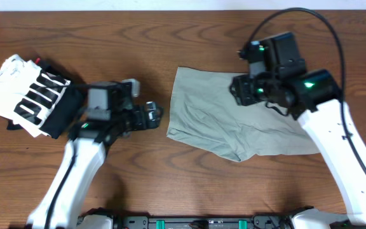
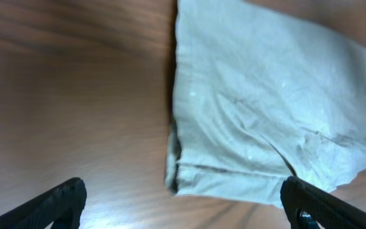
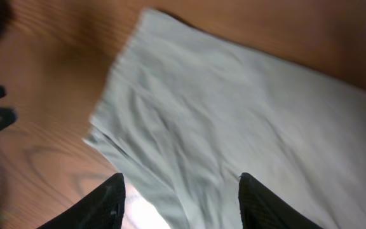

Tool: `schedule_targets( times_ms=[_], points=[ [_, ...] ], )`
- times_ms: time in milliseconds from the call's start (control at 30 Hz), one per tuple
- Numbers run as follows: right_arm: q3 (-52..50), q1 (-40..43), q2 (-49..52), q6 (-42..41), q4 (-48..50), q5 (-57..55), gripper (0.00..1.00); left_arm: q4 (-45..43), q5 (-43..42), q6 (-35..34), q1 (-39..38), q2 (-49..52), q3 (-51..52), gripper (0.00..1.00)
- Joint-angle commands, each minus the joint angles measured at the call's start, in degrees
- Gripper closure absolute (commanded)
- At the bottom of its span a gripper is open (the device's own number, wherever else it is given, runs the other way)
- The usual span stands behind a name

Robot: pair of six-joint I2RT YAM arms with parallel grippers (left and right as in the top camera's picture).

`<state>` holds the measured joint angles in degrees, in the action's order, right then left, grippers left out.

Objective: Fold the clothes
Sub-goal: 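Drag the shorts toward the center with the right gripper, then grasp the left end with the left gripper, pull right end rightward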

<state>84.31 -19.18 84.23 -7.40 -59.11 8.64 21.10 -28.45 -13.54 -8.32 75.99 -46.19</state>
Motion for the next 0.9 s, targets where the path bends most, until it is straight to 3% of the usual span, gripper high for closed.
schedule_targets(
  times_ms=[0, 100, 333, 633, 733, 867],
  points=[
    [-0.55, 2.73, 0.20, -0.24, -2.36, -2.84, 0.45, -3.48, -2.10, -4.26, -3.02, 7.63, -0.87, 0.01],
    [-0.59, 4.81, 0.22, -0.26, -4.66, -2.84, 0.48, -7.72, -2.23, -6.01, -5.86, 14.80, -0.87, 0.00],
    [-0.59, 7.69, 0.22, -0.26, -6.23, -2.86, 0.51, -10.78, -2.25, -9.55, -9.33, 23.43, -0.87, 0.10],
    [-0.59, 12.09, 0.22, -0.24, -6.86, -2.95, 0.54, -11.39, -2.62, -9.51, -12.70, 23.93, -0.87, 0.50],
    [-0.59, 13.75, 0.22, -0.26, -7.91, -6.73, 0.54, -11.65, -2.54, -9.49, -12.79, 23.93, -0.87, 0.93],
    [-0.74, 16.90, 0.22, -1.14, -10.32, -12.24, 0.53, -10.93, -2.34, -8.90, -10.84, 23.58, -0.87, 0.94]
  ],
)
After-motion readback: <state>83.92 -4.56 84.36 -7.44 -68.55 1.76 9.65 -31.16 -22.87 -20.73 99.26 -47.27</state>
